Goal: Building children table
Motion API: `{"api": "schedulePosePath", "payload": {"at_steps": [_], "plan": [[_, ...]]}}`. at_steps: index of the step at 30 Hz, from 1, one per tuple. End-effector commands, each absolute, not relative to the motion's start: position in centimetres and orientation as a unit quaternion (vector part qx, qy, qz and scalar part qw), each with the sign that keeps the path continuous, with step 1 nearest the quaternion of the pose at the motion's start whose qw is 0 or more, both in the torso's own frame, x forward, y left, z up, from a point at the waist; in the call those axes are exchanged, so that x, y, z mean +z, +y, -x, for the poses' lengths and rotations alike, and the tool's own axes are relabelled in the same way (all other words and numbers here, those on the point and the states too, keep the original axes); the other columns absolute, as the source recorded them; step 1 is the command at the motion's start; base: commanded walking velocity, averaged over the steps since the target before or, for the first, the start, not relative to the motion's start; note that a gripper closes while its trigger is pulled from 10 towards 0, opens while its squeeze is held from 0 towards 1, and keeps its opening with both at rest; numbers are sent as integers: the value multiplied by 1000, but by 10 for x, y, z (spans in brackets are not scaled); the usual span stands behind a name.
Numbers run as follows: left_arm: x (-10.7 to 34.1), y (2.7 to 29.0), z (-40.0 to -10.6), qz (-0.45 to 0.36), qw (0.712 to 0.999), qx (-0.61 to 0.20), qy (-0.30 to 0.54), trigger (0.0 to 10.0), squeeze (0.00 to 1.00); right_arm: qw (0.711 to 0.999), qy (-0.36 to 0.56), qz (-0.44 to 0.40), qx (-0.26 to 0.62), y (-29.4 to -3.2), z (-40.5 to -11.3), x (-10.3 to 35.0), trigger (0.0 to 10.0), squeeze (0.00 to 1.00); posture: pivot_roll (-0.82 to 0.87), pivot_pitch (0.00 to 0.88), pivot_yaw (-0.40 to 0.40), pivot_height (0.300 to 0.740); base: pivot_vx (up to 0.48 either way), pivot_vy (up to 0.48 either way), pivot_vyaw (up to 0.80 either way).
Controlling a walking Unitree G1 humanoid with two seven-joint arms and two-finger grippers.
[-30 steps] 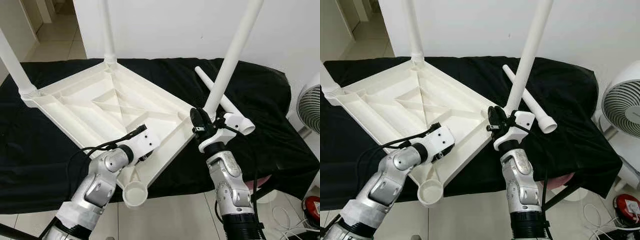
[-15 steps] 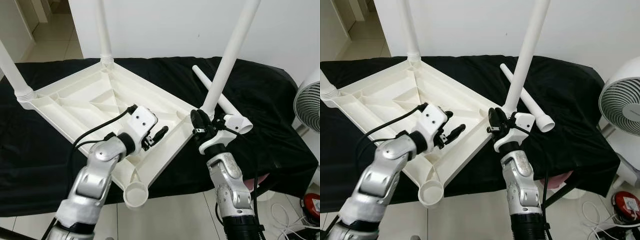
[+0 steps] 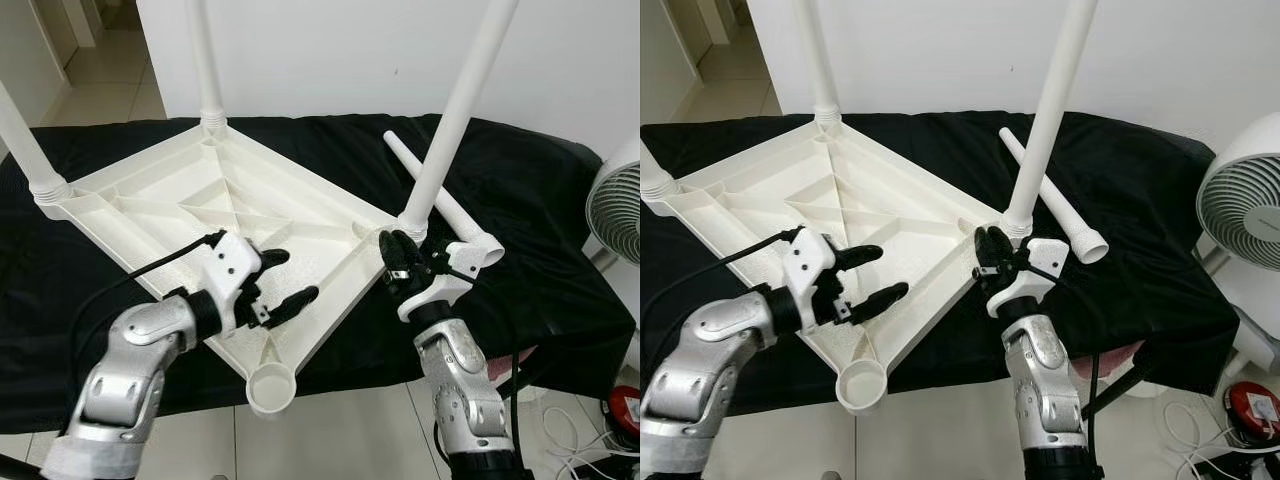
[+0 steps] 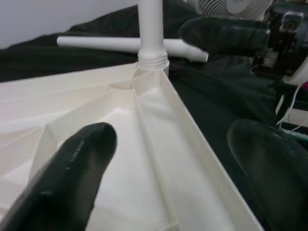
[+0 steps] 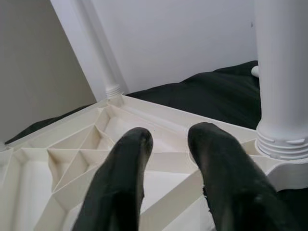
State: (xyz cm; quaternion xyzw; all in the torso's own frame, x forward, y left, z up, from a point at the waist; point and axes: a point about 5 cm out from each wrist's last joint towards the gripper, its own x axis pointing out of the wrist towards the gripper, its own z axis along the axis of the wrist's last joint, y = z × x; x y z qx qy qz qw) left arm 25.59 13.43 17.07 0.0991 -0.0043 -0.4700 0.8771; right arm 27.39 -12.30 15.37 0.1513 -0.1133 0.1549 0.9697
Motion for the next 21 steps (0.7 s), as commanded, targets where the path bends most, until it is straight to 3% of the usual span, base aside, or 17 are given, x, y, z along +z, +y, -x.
{"api": "schedulePosePath", "payload": {"at_steps": [1, 4, 5, 12, 21], "plan": [[166, 137, -254, -100, 873, -477, 4, 10000, 1000, 970, -111, -145, 163, -124, -272, 154, 10000, 1000, -65, 0, -8, 740, 0, 0, 0], [162, 141, -253, -110, 871, -479, 9, 10000, 1000, 971, -109, -139, 162, -126, -272, 154, 10000, 1000, -66, 0, -7, 740, 0, 0, 0], [159, 147, -249, -118, 865, -488, 16, 10000, 0, 972, -106, -129, 164, -130, -271, 153, 10000, 0, -61, 0, -8, 740, 0, 0, 0], [145, 169, -243, -196, 819, -534, 71, 10000, 0, 976, -95, -96, 172, -143, -269, 150, 10000, 0, -54, 0, -15, 740, 0, 0, 0], [138, 179, -252, -239, 805, -536, 86, 10000, 0, 977, -91, -84, 175, -149, -266, 152, 10000, 0, -63, 8, -21, 740, 0, 0, 0]]}}
